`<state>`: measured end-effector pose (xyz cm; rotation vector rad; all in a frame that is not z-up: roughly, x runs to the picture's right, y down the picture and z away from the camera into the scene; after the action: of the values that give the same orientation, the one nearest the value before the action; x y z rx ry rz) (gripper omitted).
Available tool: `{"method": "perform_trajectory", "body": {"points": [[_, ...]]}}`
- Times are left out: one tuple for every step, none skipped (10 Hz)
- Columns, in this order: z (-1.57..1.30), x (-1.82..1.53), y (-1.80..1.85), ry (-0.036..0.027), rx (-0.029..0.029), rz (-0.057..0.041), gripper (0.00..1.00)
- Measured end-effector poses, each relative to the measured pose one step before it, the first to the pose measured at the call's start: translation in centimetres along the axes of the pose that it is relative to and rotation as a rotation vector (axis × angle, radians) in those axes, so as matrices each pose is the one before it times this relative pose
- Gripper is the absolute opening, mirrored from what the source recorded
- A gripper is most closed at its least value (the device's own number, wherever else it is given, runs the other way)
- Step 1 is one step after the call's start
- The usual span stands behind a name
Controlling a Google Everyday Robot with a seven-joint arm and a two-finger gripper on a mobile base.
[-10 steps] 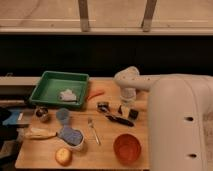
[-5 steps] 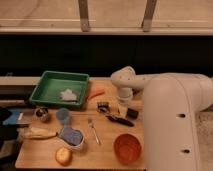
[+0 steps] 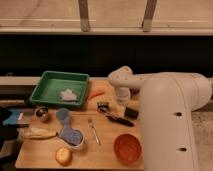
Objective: Place eraser in plastic cup
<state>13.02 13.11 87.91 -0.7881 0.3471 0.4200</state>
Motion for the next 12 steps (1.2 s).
{"method": "perform_trajectory", "body": {"points": [[-0.015,-0.164,-0.077,0.00715,0.00466,-0.00448,0.62],[-0.074,-0.121,-0.101,0.00385,0.00365,-0.00084,0.62],[-0.030,-0.178,-0.043,0.00224,0.00204,-0.00243,0.62],[-0.081,-0.296,-0.070,0.00226,0.00379,-0.00426,0.62],[0.005,-0.339,-0.008,0.00318,0.00287,-0.00606,0.62],[0.043,-0.202,0.012,0.00191,0.00080,-0.00581,0.62],[0.018,-0.109,-0.001,0.00089,0.00056,-0.00339,0.62],[0.053,-0.188,0.039,0.00078,0.00040,-0.00589,0.62],[0.068,-0.062,0.049,-0.00054,0.00251,-0.00522,0.57],[-0.027,-0.023,0.063,-0.00214,0.00475,-0.00687,0.50],[-0.075,-0.138,0.165,-0.00603,0.00597,-0.00916,0.37],[-0.210,0.032,0.038,-0.00599,0.00608,-0.00251,0.28]]}}
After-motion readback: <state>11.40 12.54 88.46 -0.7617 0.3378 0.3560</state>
